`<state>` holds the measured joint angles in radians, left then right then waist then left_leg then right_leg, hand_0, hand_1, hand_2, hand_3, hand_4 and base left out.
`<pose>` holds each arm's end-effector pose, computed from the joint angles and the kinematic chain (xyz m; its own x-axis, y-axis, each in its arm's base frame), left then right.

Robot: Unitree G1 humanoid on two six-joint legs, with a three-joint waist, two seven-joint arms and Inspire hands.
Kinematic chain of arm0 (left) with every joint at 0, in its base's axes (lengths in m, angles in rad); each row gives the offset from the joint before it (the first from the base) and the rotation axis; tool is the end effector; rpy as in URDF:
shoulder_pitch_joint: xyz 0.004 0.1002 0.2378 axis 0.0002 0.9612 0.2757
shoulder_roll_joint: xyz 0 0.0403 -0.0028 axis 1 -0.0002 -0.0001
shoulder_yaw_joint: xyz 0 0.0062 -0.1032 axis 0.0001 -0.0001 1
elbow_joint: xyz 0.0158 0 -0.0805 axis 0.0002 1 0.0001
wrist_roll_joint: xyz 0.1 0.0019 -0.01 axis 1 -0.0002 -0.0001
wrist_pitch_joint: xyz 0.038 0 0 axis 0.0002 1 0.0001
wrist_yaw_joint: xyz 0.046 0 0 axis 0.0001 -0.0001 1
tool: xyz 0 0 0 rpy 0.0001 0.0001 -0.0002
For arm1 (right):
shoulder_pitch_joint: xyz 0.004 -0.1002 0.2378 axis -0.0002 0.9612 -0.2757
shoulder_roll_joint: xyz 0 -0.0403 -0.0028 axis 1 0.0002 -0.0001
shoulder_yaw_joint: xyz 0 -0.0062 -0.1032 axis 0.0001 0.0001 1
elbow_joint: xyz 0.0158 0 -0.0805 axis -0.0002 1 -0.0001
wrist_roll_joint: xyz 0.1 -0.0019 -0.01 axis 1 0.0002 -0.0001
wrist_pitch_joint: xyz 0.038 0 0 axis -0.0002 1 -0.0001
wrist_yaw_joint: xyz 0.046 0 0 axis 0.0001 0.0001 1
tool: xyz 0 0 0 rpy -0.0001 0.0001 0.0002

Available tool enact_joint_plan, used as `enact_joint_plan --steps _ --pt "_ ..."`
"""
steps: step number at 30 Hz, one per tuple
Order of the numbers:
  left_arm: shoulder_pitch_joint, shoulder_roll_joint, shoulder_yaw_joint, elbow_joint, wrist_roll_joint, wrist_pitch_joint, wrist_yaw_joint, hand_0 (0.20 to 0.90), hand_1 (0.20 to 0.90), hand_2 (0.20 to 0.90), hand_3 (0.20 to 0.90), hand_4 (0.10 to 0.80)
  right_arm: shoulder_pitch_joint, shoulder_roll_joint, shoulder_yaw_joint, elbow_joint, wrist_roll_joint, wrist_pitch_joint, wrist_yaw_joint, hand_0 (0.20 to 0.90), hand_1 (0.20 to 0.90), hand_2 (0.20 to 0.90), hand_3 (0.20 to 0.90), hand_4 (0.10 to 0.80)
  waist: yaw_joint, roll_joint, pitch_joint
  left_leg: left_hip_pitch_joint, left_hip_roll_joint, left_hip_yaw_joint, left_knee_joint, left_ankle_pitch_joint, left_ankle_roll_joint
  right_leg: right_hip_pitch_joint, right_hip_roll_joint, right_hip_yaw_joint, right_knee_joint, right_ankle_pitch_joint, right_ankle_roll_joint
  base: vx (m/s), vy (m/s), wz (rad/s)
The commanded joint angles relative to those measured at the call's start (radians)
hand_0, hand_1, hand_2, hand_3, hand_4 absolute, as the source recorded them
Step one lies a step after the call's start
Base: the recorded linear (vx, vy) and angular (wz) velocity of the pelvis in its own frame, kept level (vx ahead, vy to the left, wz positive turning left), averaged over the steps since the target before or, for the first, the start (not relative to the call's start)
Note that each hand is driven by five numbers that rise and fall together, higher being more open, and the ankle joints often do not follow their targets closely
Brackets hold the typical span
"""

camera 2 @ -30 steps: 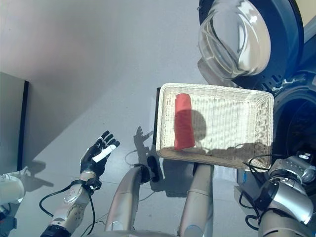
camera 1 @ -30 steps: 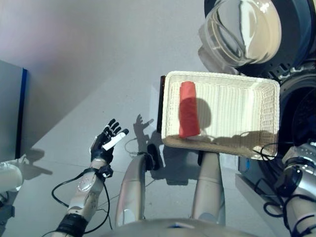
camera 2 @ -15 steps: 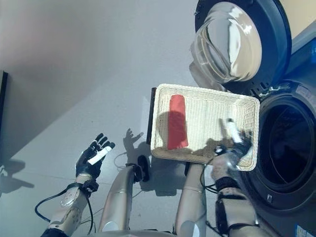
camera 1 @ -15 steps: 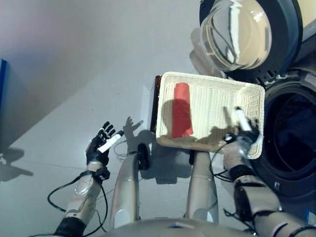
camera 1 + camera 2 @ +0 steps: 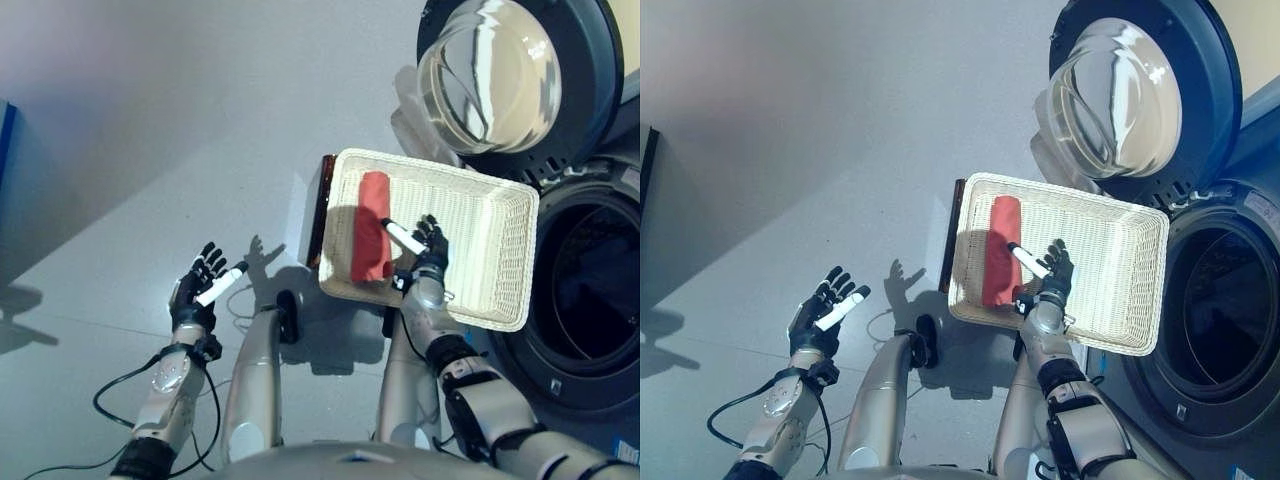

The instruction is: Pick up the clothes and place them into the washing machine

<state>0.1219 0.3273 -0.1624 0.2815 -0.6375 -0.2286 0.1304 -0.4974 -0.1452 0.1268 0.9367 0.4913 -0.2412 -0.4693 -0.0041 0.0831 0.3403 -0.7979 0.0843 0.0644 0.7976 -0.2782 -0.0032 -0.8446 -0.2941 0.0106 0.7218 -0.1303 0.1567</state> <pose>0.1619 0.2064 -0.0143 0.9549 0.1630 -0.2480 -0.2235 0.9447 -0.2399 0.2757 -0.1583 0.0036 0.8496 -0.4333 -0.3006 0.4781 0.8735 0.0921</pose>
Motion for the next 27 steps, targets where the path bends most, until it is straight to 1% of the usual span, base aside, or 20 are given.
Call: enact_joint_plan --steps 1,6,9,10,11,13,14,15,17,18,21,22,23,26,27 --pt "0.000 0.064 0.049 -0.075 0.023 -0.085 0.005 0.900 0.900 0.900 0.900 0.800 -0.042 0.004 0.029 -0.001 -0.059 -0.021 -0.030 0.900 0.900 0.900 0.900 0.800 0.041 -0.017 -0.042 0.011 0.021 -0.055 -0.075 0.073 -0.066 0.062 -0.052 0.026 -0.119 0.103 -0.010 -0.004 0.007 0.11" --pt "-0.007 0.075 0.044 -0.067 0.031 -0.077 0.008 0.900 0.900 0.900 0.900 0.800 -0.069 0.028 0.079 0.033 -0.110 0.009 -0.034 0.900 0.900 0.900 0.900 0.800 0.056 -0.029 -0.033 0.015 0.013 -0.057 -0.087 0.082 -0.066 0.084 -0.060 0.011 -0.143 0.114 -0.007 0.002 -0.001 0.15" --pt "-0.010 0.088 0.037 -0.081 0.038 -0.072 0.016 0.900 0.900 0.900 0.900 0.800 -0.118 0.049 0.134 0.130 -0.239 0.080 -0.063 0.900 0.900 0.900 0.900 0.800 0.077 -0.028 -0.029 0.006 0.001 -0.065 -0.080 0.081 -0.062 0.087 -0.070 0.004 -0.142 0.118 -0.004 0.005 0.018 0.17" --pt "-0.021 0.093 0.032 -0.081 0.042 -0.068 0.020 0.900 0.900 0.900 0.900 0.800 -0.153 0.066 0.173 0.214 -0.342 0.137 -0.075 0.900 0.900 0.900 0.900 0.800 0.088 -0.026 -0.029 -0.001 -0.005 -0.070 -0.074 0.080 -0.060 0.091 -0.074 -0.002 -0.142 0.120 -0.003 0.008 0.015 0.15" --pt "-0.026 0.098 0.029 -0.079 0.042 -0.066 0.019 0.900 0.900 0.900 0.900 0.800 -0.172 0.071 0.190 0.263 -0.390 0.172 -0.081 0.900 0.900 0.900 0.900 0.800 0.096 -0.023 -0.030 -0.004 -0.009 -0.073 -0.073 0.080 -0.059 0.096 -0.077 -0.006 -0.144 0.119 -0.002 0.014 0.013 0.13" --pt "-0.031 0.107 0.017 -0.087 0.041 -0.061 0.012 0.900 0.900 0.900 0.900 0.800 -0.189 0.076 0.183 0.342 -0.418 0.209 -0.073 0.900 0.900 0.900 0.900 0.800 0.113 -0.017 -0.029 -0.007 -0.016 -0.078 -0.073 0.080 -0.057 0.103 -0.086 -0.016 -0.149 0.121 0.002 0.065 -0.008 0.12" --pt "-0.034 0.113 0.009 -0.089 0.039 -0.060 0.006 0.900 0.900 0.900 0.900 0.800 -0.198 0.077 0.190 0.384 -0.454 0.241 -0.077 0.900 0.900 0.900 0.900 0.800 0.127 -0.009 -0.031 0.000 -0.014 -0.085 -0.055 0.039 -0.062 0.112 -0.084 -0.017 -0.125 0.083 0.012 0.014 0.004 0.14" --pt "-0.036 0.113 0.009 -0.089 0.039 -0.061 0.006 0.900 0.900 0.900 0.900 0.800 -0.201 0.076 0.188 0.384 -0.454 0.241 -0.077 0.900 0.900 0.900 0.900 0.800 0.124 -0.012 -0.029 -0.010 -0.020 -0.081 -0.071 0.079 -0.056 0.106 -0.089 -0.021 -0.148 0.120 0.005 0.015 0.007 0.13" --pt "-0.041 0.124 -0.003 -0.098 0.037 -0.059 -0.008 0.900 0.900 0.900 0.900 0.800 -0.204 0.068 0.186 0.444 -0.505 0.282 -0.066 0.900 0.900 0.900 0.900 0.800 0.140 -0.002 -0.026 -0.014 -0.030 -0.087 -0.068 0.078 -0.053 0.116 -0.098 -0.027 -0.150 0.120 0.008 0.014 0.011 0.11" --pt "-0.040 0.130 -0.006 -0.108 0.038 -0.058 -0.013 0.900 0.900 0.900 0.900 0.800 -0.197 0.062 0.181 0.466 -0.523 0.300 -0.063 0.900 0.900 0.900 0.900 0.800 0.150 0.006 -0.027 -0.007 -0.028 -0.093 -0.050 0.037 -0.055 0.126 -0.099 -0.027 -0.128 0.084 0.017 0.110 0.004 0.21" --pt "-0.039 0.142 -0.014 -0.122 0.036 -0.057 -0.026 0.900 0.900 0.900 0.900 0.800 -0.183 0.043 0.173 0.492 -0.583 0.337 -0.049 0.900 0.900 0.900 0.900 0.800 0.168 0.019 -0.025 -0.016 -0.041 -0.099 -0.045 0.034 -0.049 0.126 -0.107 -0.030 -0.127 0.086 0.022 0.004 0.027 0.21" --pt "-0.040 0.143 -0.015 -0.124 0.037 -0.057 -0.032 0.900 0.900 0.900 0.900 0.800 -0.179 0.035 0.171 0.499 -0.607 0.349 -0.045 0.900 0.900 0.900 0.900 0.800 0.168 0.020 -0.022 -0.031 -0.050 -0.095 -0.060 0.075 -0.041 0.120 -0.115 -0.036 -0.151 0.124 0.016 0.006 0.025 0.11" --pt "-0.037 0.144 -0.018 -0.127 0.036 -0.057 -0.038 0.900 0.900 0.900 0.900 0.800 -0.169 0.027 0.173 0.503 -0.628 0.359 -0.042 0.900 0.900 0.900 0.900 0.800 0.174 0.027 -0.023 -0.026 -0.048 -0.101 -0.042 0.034 -0.044 0.125 -0.114 -0.034 -0.129 0.089 0.026 -0.002 0.019 0.06" --pt "-0.035 0.147 -0.018 -0.138 0.035 -0.056 -0.050 0.900 0.900 0.900 0.900 0.800 -0.156 0.003 0.171 0.514 -0.685 0.388 -0.026 0.900 0.900 0.900 0.900 0.800 0.183 0.038 -0.022 -0.041 -0.058 -0.104 -0.034 0.032 -0.039 0.116 -0.126 -0.038 -0.122 0.088 0.028 0.023 0.026 0.12" --pt "-0.035 0.148 -0.016 -0.140 0.036 -0.054 -0.055 0.900 0.900 0.900 0.900 0.800 -0.153 -0.006 0.172 0.520 -0.707 0.398 -0.020 0.826 0.826 0.826 0.826 0.747 0.188 0.042 -0.023 -0.044 -0.061 -0.104 -0.036 0.033 -0.038 0.115 -0.129 -0.040 -0.122 0.089 0.028 0.000 0.031 0.15"
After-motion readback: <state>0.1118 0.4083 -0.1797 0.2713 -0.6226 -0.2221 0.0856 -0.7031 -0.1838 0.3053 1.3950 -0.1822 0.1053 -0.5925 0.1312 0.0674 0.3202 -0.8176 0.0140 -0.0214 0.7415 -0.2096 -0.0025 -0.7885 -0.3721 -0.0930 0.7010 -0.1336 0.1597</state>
